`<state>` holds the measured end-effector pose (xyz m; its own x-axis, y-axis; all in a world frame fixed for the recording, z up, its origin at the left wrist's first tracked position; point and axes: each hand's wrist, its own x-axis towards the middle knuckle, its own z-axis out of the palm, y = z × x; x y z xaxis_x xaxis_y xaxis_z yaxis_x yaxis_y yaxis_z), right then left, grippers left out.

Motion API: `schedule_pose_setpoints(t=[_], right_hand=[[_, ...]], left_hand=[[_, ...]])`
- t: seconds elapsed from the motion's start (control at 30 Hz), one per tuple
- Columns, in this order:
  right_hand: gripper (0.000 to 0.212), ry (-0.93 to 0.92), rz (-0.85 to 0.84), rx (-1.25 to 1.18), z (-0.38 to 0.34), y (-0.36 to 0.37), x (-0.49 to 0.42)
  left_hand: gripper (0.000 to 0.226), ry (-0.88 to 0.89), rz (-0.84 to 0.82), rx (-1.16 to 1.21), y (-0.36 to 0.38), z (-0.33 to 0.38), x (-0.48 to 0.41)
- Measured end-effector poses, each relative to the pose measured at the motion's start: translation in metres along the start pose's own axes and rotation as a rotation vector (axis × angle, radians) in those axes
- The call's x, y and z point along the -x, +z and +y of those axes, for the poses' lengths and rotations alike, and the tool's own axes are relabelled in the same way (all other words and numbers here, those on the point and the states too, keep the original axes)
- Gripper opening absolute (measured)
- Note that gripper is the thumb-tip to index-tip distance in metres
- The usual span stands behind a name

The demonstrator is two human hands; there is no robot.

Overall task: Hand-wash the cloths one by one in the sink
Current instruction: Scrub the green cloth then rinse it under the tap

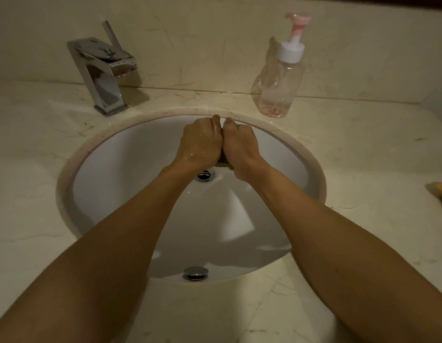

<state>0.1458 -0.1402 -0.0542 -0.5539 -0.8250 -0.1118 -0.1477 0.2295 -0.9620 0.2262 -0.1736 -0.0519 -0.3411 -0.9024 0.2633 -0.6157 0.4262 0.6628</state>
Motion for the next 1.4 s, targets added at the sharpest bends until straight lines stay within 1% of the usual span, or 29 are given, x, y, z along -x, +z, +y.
schedule_pose_setpoints(t=[0.07,0.17,0.2,0.27,0.3,0.33,0.37,0.43,0.5,0.53,0.57,0.63,0.67,0.73,0.77,0.83,0.9,0.93,0.97,1.03,1.07,1.1,1.17,1.2,1.23,1.27,1.3,1.33,1.4], right_hand=[[0.050,0.079,-0.031,-0.024,0.003,0.000,0.001],[0.055,0.162,-0.053,-0.106,-0.001,-0.006,-0.001],[0.057,0.179,-0.064,-0.158,-0.002,-0.008,-0.004],[0.056,0.168,-0.078,-0.231,-0.001,-0.011,-0.006],[0.055,0.138,-0.079,-0.208,0.000,-0.011,-0.005],[0.055,0.089,-0.067,-0.128,0.001,-0.009,-0.004],[0.056,0.022,-0.030,-0.016,0.003,-0.007,-0.003],[0.062,-0.147,0.104,0.192,0.005,-0.007,-0.003],[0.059,-0.278,0.212,0.204,0.004,-0.013,-0.007],[0.056,-0.315,0.232,0.149,0.003,-0.015,-0.009],[0.053,-0.323,0.235,0.057,0.002,-0.018,-0.011],[0.050,-0.242,0.201,-0.169,0.000,-0.021,-0.015],[0.049,-0.171,0.174,-0.280,-0.002,-0.022,-0.016],[0.048,-0.038,0.119,-0.415,-0.006,-0.024,-0.017],[0.048,0.001,0.103,-0.439,-0.007,-0.026,-0.016],[0.046,0.042,0.103,-0.417,-0.007,-0.030,-0.016],[0.044,0.055,0.143,-0.370,-0.005,-0.034,-0.019],[0.044,0.064,0.156,-0.360,-0.003,-0.035,-0.021],[0.044,0.075,0.149,-0.364,-0.001,-0.037,-0.023],[0.050,0.124,0.029,-0.400,0.000,-0.039,-0.023],[0.059,0.169,-0.081,-0.425,0.001,-0.040,-0.022],[0.072,0.212,-0.201,-0.436,0.001,-0.041,-0.020],[0.096,0.283,-0.397,-0.374,0.002,-0.043,-0.018],[0.101,0.318,-0.457,-0.307,0.002,-0.045,-0.016],[0.102,0.342,-0.506,-0.244,0.002,-0.047,-0.015],[0.096,0.344,-0.544,-0.204,0.003,-0.049,-0.013],[0.084,0.316,-0.569,-0.208,0.004,-0.051,-0.013],[0.070,0.251,-0.577,-0.249,0.006,-0.052,-0.015],[0.051,0.089,-0.578,-0.369,0.004,-0.054,-0.017]], left_hand=[[0.045,-0.097,-0.038,0.144,0.002,-0.003,0.002],[0.036,-0.307,-0.147,0.525,-0.002,-0.008,0.000],[0.032,-0.332,-0.190,0.622,-0.005,-0.010,-0.001],[0.026,-0.305,-0.275,0.721,-0.011,-0.013,-0.003],[0.024,-0.278,-0.307,0.736,-0.011,-0.014,-0.002],[0.024,-0.262,-0.317,0.727,-0.010,-0.015,-0.002],[0.022,-0.267,-0.293,0.697,-0.009,-0.015,-0.002],[0.021,-0.297,-0.160,0.544,-0.010,-0.017,-0.004],[0.035,-0.283,-0.047,0.266,-0.014,-0.026,-0.007],[0.042,-0.284,-0.054,0.172,-0.014,-0.030,-0.007],[0.048,-0.296,-0.098,0.135,-0.014,-0.030,-0.005],[0.050,-0.287,-0.218,0.156,-0.011,-0.027,-0.004],[0.046,-0.254,-0.261,0.206,-0.010,-0.023,-0.004],[0.029,-0.181,-0.303,0.409,-0.011,-0.016,-0.004],[0.025,-0.168,-0.343,0.520,-0.014,-0.014,-0.003],[0.037,-0.160,-0.516,0.658,-0.018,-0.016,0.001],[0.049,-0.125,-0.683,0.598,-0.019,-0.013,0.010],[0.045,-0.104,-0.716,0.534,-0.018,-0.011,0.013],[0.037,-0.087,-0.696,0.488,-0.018,-0.009,0.013],[0.025,-0.087,-0.564,0.525,-0.017,-0.009,0.010],[0.023,-0.127,-0.497,0.620,-0.018,-0.011,0.006],[0.024,-0.185,-0.447,0.752,-0.020,-0.014,0.002],[0.025,-0.258,-0.428,1.026,-0.026,-0.017,-0.004],[0.021,-0.260,-0.443,1.130,-0.030,-0.020,-0.006],[0.016,-0.246,-0.470,1.218,-0.035,-0.021,-0.008],[0.015,-0.233,-0.504,1.295,-0.038,-0.025,-0.011],[0.020,-0.230,-0.544,1.343,-0.042,-0.030,-0.013],[0.028,-0.226,-0.558,1.317,-0.043,-0.034,-0.015],[0.041,-0.236,-0.522,1.078,-0.042,-0.039,-0.016]])
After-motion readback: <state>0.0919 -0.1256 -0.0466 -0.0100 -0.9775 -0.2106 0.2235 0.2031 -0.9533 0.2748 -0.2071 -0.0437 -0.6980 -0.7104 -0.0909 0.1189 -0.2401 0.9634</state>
